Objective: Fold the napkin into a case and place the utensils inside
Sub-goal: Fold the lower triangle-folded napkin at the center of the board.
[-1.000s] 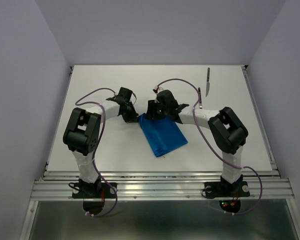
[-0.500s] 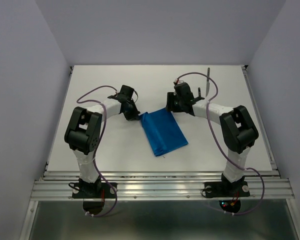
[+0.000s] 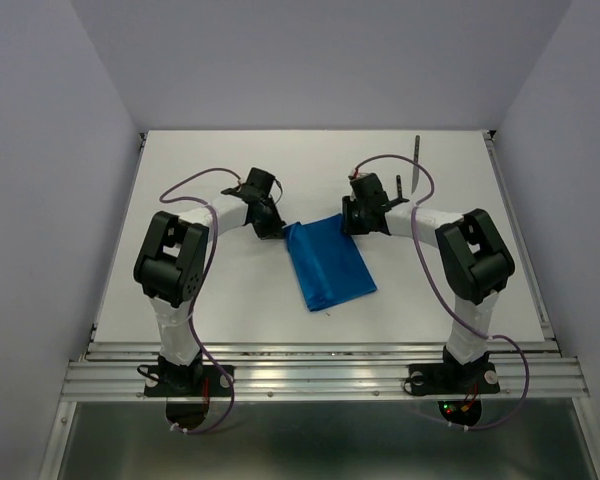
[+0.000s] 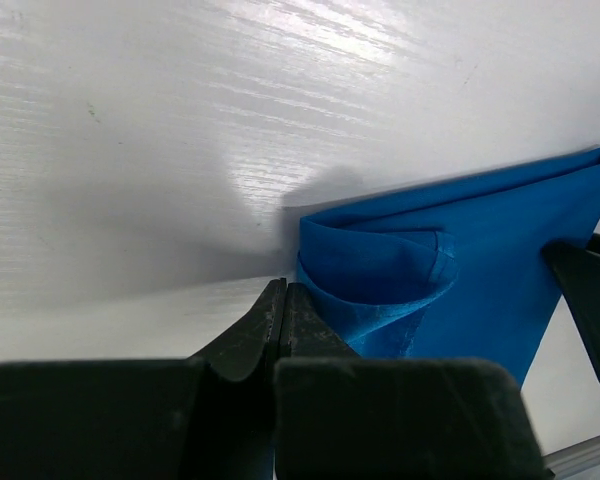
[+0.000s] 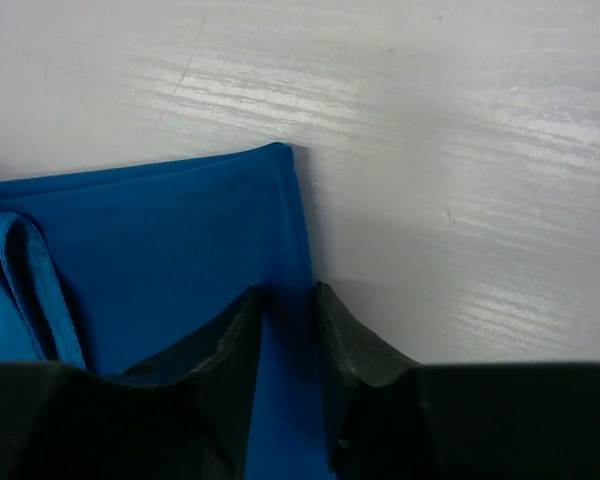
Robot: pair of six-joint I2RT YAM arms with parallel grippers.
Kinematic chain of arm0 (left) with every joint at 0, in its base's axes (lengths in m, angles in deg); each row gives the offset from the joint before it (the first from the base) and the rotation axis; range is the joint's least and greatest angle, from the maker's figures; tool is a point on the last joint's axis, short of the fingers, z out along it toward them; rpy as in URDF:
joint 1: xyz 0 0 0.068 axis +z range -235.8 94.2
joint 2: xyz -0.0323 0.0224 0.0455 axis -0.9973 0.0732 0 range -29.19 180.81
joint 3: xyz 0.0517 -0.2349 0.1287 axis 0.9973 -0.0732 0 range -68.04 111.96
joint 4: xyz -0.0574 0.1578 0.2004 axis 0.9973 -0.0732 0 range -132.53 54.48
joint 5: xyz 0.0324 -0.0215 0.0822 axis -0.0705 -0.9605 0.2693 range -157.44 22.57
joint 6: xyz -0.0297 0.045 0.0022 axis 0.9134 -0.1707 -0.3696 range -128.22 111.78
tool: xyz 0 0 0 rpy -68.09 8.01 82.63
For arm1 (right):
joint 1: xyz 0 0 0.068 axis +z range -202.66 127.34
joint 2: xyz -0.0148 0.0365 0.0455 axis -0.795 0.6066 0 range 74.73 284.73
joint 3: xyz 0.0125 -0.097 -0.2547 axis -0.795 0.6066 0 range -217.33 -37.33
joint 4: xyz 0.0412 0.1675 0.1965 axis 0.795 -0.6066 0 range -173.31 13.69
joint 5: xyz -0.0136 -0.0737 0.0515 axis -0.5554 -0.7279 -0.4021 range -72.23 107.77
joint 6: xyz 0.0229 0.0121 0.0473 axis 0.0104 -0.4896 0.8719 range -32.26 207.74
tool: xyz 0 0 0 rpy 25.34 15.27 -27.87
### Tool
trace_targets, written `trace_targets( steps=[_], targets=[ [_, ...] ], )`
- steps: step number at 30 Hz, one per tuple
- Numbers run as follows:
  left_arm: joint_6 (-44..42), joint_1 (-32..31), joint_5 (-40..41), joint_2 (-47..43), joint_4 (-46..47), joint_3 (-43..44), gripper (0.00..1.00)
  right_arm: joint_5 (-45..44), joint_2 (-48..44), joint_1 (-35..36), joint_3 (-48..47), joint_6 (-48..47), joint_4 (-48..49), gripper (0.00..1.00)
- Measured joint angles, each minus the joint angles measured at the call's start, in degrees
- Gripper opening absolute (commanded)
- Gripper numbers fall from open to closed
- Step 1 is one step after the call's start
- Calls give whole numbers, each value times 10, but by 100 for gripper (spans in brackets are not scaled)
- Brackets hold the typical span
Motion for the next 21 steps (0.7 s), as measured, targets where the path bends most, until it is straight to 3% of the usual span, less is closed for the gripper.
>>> trace_targets(
  steps=[2,5,21],
  targets=[
    [0,-2,0,0,0,3,0,6,0,0,3,0,0,16],
    [0,-7,2,0,-3,6,0,11,0,0,6,4,2,10],
    [-8,-46,62,0,-38,43,0,34,-2,0,27,44,45,7]
  ],
)
